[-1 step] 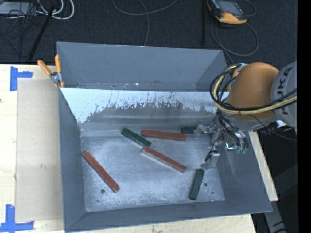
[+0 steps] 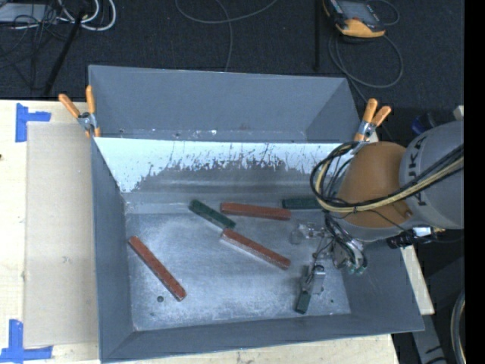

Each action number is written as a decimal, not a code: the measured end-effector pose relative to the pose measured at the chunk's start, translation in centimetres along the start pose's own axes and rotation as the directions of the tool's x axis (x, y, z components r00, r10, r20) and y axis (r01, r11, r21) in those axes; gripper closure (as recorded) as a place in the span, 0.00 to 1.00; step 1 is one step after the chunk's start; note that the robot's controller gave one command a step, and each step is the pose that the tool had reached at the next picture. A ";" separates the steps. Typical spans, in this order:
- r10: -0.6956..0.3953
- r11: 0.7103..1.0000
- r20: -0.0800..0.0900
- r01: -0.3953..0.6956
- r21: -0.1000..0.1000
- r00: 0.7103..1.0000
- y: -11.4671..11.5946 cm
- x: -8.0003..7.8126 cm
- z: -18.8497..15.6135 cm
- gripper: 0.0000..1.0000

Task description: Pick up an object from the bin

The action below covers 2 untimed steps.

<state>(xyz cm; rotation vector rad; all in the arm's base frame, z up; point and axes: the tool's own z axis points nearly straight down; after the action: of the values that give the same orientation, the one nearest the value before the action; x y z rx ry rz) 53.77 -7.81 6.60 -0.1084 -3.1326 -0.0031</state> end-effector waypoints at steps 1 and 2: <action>0.026 1.000 0.003 -0.026 -0.001 1.000 4.9 1.7 -0.3 0.00; 0.025 1.000 0.006 -0.025 0.001 1.000 4.6 1.6 -0.3 1.00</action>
Offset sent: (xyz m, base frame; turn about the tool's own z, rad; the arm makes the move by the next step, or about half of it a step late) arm -0.0128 0.0462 0.0040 0.0301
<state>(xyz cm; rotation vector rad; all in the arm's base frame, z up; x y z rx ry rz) 52.47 -3.08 6.94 -0.1484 -3.1365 -0.0003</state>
